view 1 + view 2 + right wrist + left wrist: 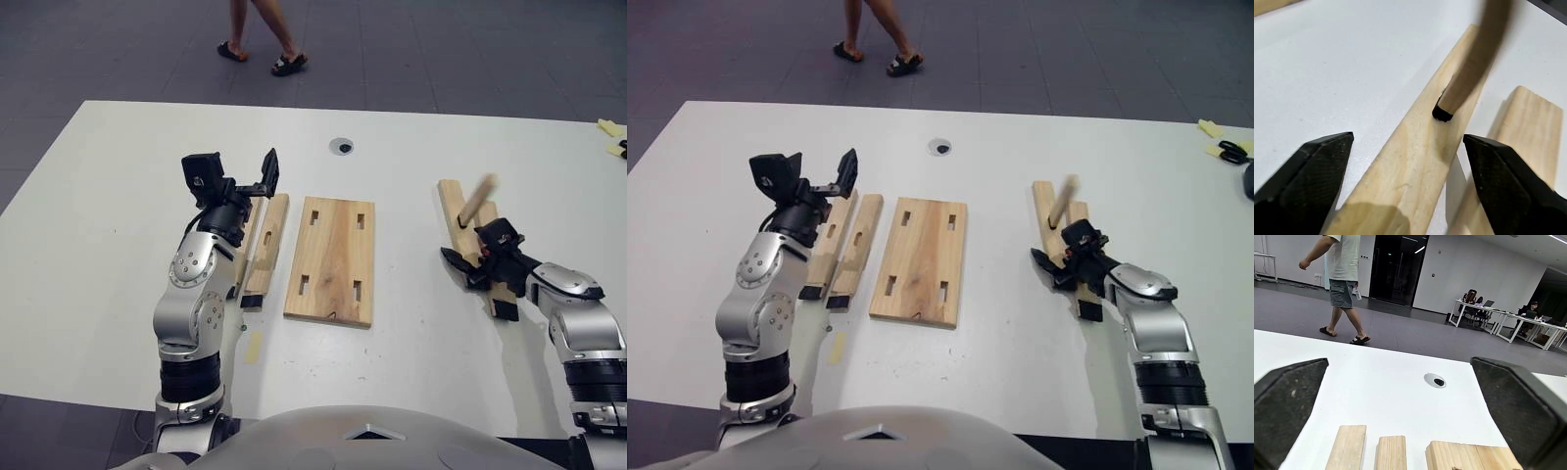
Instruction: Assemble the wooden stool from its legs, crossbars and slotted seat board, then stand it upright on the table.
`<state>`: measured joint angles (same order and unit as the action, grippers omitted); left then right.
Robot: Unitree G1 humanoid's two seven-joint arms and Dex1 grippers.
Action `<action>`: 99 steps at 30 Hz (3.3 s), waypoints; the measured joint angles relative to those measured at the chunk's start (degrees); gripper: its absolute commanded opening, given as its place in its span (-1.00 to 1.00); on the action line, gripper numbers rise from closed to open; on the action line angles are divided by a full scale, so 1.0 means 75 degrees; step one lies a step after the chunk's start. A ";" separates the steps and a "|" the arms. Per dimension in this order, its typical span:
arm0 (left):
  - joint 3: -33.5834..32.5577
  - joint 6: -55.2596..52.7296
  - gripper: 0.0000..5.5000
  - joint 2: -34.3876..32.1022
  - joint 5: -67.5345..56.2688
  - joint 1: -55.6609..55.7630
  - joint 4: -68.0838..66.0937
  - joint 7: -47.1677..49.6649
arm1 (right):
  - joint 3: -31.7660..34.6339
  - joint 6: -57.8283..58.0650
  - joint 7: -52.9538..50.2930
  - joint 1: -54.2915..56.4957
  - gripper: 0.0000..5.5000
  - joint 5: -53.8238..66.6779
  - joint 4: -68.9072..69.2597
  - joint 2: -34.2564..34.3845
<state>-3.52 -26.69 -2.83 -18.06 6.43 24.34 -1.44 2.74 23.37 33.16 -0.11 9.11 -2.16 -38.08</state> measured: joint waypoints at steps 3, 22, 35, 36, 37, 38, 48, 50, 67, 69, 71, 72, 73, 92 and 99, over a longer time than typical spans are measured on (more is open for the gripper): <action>-0.0009 0.0001 0.96 0.0002 0.0003 -0.0001 0.0000 0.0008 | -0.0128 0.0001 -0.0172 -0.0045 0.14 -0.0049 0.0090 0.0015; -0.0337 -0.0196 0.96 0.0380 -0.0750 0.0254 -0.0155 -0.0014 | -0.0009 -0.1958 -0.0798 0.0375 -0.22 -0.0052 -0.0218 0.1234; -0.1333 -0.1945 0.96 0.1091 -0.6711 0.1290 -0.0162 0.1265 | -0.0549 -0.3827 -0.0158 0.0595 -0.22 0.0165 0.1688 0.1815; -0.1267 -0.1957 0.96 0.1088 -0.6755 0.1291 -0.0183 0.1433 | -0.0603 -0.3856 -0.0149 0.0567 -0.22 0.0161 0.1731 0.1825; -0.1182 -0.1979 0.96 0.1085 -0.6778 0.1300 -0.0203 0.1613 | -0.0673 -0.3891 -0.0108 0.0524 -0.22 0.0152 0.1798 0.1832; -0.1118 -0.2003 0.96 0.1083 -0.6783 0.1309 -0.0218 0.1716 | -0.0734 -0.3929 -0.0077 0.0497 -0.22 0.0147 0.1838 0.1839; -0.0757 -0.2012 0.66 0.1081 -0.7150 0.1408 -0.0288 0.1919 | -0.1132 -0.3942 0.0461 0.0301 -0.22 0.0290 0.2008 0.1876; -0.0757 -0.1994 0.57 0.1080 -0.7230 0.1409 -0.0269 0.1921 | -0.1138 -0.3916 0.0540 0.0274 -0.22 0.0313 0.2009 0.1876; -0.0176 -0.1970 -0.45 0.0540 -0.7018 0.1331 0.0027 0.1744 | -0.1121 -0.3780 0.0719 0.0274 -0.23 0.0472 0.2020 0.1875; -0.0118 -0.1965 -0.57 0.0481 -0.6875 0.1329 0.0032 0.1720 | -0.1118 -0.3775 0.0720 0.0274 -0.23 0.0474 0.2019 0.1875; -0.0077 -0.1951 -0.61 0.0419 -0.6749 0.1329 0.0036 0.1669 | -0.1115 -0.3771 0.0776 0.0275 -0.23 0.0527 0.2017 0.1874; -0.0057 -0.1947 -0.61 0.0397 -0.6696 0.1328 0.0041 0.1627 | -0.1114 -0.3765 0.0783 0.0275 -0.23 0.0538 0.2015 0.1874; -0.0021 -0.1940 -0.61 0.0372 -0.6613 0.1326 0.0063 0.1583 | -0.1114 -0.3754 0.0782 0.0274 -0.23 0.0539 0.2014 0.1874; -0.1701 -0.1283 -0.62 -0.1031 -0.5811 0.1434 0.0788 0.1498 | -0.0738 -0.2054 0.0583 -0.0372 0.85 -0.0833 0.1770 0.0258; -0.2406 -0.2129 -0.62 -0.2948 -0.7474 0.0677 0.1208 -0.0120 | -0.1097 -0.1569 0.1715 -0.1172 0.96 0.0009 0.2804 0.0014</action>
<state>-21.56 -42.66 -24.94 -74.12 11.50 33.40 -2.35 -5.49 11.60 46.02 -8.90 9.17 18.87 -37.97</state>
